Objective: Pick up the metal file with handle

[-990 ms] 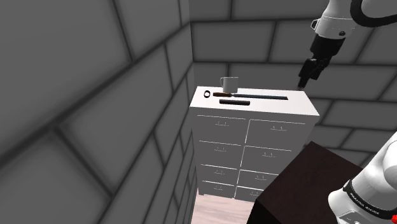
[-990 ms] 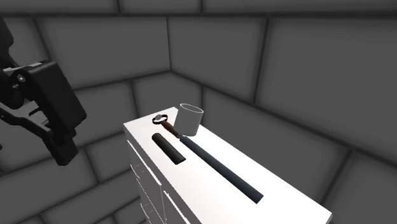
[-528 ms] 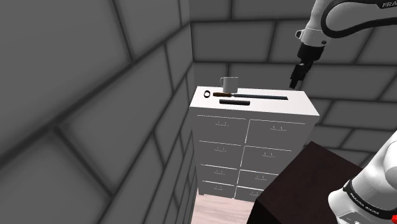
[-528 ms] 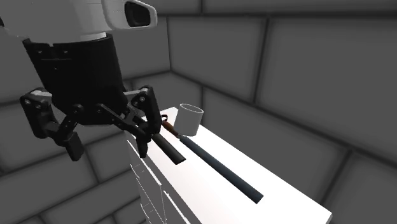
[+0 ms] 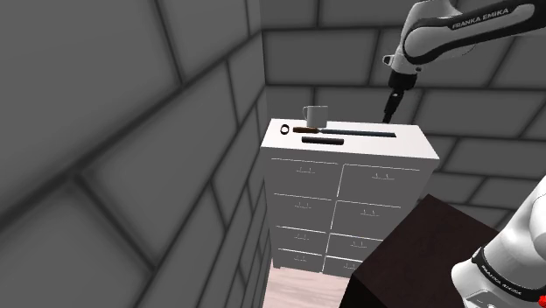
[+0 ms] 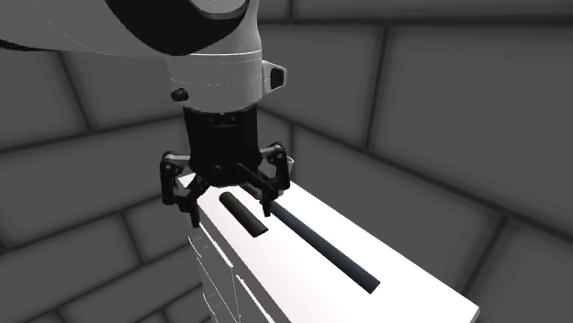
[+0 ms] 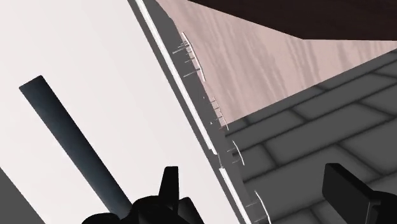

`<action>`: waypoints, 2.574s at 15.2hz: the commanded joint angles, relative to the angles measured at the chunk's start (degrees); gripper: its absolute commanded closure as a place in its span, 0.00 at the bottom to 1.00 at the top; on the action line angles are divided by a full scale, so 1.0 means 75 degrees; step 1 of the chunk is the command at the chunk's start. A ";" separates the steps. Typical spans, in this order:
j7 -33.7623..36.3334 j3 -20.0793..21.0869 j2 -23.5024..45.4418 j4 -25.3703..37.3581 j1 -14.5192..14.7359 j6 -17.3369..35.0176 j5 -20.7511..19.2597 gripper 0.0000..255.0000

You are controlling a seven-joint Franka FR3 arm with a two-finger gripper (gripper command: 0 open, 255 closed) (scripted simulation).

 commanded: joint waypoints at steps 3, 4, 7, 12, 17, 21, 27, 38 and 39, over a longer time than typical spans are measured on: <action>-0.1317 -0.0456 0.1365 0.0814 0.0172 0.0385 0.0534 0.00; -0.1642 -0.0530 0.1713 0.1037 0.0189 0.0452 0.0708 0.00; -0.2602 -0.0644 0.2773 0.1772 0.0151 0.0570 0.1273 0.00; -0.3993 -0.0491 0.4517 0.3230 -0.0198 0.0508 0.2140 0.00; -0.4997 -0.0099 0.6206 0.5001 -0.0714 0.0193 0.2689 0.00; -0.5414 0.0162 0.7205 0.6131 -0.1017 -0.0011 0.2871 0.00; -0.5498 0.0240 0.7489 0.5959 -0.1049 0.0432 0.2986 0.00; -0.5504 0.0247 0.7520 0.5966 -0.1056 0.0454 0.2995 1.00; -0.5506 0.0248 0.7518 0.5946 -0.1053 0.0473 0.2998 1.00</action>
